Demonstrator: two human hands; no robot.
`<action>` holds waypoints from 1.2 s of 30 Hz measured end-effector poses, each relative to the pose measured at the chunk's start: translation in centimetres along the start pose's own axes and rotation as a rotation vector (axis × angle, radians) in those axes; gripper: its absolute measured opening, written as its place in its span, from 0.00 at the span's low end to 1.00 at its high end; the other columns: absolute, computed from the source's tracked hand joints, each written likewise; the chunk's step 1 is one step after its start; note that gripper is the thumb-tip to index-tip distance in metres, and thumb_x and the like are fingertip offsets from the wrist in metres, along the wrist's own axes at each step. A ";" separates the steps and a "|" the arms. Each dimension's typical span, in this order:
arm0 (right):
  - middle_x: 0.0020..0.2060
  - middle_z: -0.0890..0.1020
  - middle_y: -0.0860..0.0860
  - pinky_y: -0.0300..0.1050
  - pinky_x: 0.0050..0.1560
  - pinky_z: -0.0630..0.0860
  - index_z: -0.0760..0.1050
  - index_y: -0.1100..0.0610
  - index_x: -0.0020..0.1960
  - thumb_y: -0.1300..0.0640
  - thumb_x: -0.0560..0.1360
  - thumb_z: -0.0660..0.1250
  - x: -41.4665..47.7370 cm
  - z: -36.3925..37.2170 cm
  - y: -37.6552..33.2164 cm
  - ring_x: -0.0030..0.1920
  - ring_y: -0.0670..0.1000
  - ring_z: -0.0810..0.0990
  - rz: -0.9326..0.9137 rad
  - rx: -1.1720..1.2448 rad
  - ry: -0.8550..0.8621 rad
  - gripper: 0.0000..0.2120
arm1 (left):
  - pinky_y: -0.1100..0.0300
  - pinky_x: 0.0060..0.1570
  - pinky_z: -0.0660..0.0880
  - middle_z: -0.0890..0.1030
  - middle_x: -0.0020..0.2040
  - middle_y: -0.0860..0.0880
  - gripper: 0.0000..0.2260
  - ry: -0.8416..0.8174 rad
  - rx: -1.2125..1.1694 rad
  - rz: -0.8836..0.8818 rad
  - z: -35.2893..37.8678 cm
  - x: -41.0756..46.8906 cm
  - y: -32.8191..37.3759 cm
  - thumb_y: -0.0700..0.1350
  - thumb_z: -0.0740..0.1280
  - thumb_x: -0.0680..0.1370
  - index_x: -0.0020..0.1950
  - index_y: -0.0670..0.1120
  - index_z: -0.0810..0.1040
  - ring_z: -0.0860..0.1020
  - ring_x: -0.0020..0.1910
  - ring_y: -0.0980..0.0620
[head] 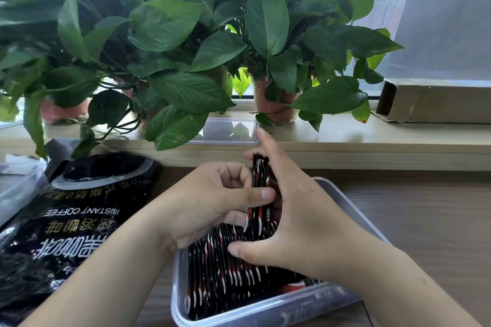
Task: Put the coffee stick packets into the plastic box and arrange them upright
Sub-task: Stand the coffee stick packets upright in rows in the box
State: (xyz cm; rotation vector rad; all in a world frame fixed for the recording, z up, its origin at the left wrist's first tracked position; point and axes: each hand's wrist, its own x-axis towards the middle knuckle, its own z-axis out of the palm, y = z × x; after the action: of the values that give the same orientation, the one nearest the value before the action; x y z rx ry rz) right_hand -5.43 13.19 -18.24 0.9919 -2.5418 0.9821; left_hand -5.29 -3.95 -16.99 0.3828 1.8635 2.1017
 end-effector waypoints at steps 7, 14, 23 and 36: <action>0.75 0.57 0.30 0.43 0.73 0.66 0.46 0.42 0.80 0.20 0.55 0.63 -0.5 -1.1 0.0 0.73 0.32 0.58 0.056 -0.030 -0.008 0.60 | 0.67 0.23 0.73 0.74 0.33 0.44 0.15 0.075 0.031 0.023 0.0 0.0 0.2 0.39 0.80 0.65 0.30 0.47 0.74 0.75 0.25 0.57; 0.38 0.84 0.45 0.41 0.39 0.80 0.83 0.47 0.49 0.41 0.66 0.75 -0.8 -3.3 -0.7 0.37 0.44 0.81 0.171 0.206 0.235 0.15 | 0.59 0.29 0.79 0.78 0.36 0.43 0.16 0.125 -0.026 0.071 -0.4 0.1 0.1 0.42 0.82 0.63 0.35 0.45 0.74 0.79 0.31 0.51; 0.31 0.84 0.47 0.49 0.39 0.83 0.85 0.51 0.38 0.57 0.71 0.75 -0.6 -2.9 -0.8 0.33 0.49 0.83 0.317 0.275 0.263 0.03 | 0.65 0.24 0.74 0.77 0.31 0.47 0.14 0.167 0.023 0.076 0.6 0.0 0.2 0.43 0.78 0.62 0.34 0.45 0.73 0.74 0.26 0.54; 0.25 0.83 0.54 0.55 0.41 0.85 0.82 0.57 0.32 0.63 0.69 0.73 -1.8 -8.4 1.6 0.28 0.50 0.85 0.592 0.093 0.391 0.08 | 0.42 0.54 0.78 0.84 0.44 0.30 0.14 0.479 0.221 0.319 0.1 0.6 0.1 0.43 0.77 0.64 0.34 0.43 0.72 0.87 0.44 0.42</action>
State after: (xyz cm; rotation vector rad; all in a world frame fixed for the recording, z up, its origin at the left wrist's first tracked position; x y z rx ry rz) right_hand -5.31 20.56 -13.56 0.0210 -2.4910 1.2936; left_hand -5.82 -3.65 -16.87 0.2513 2.4621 2.3556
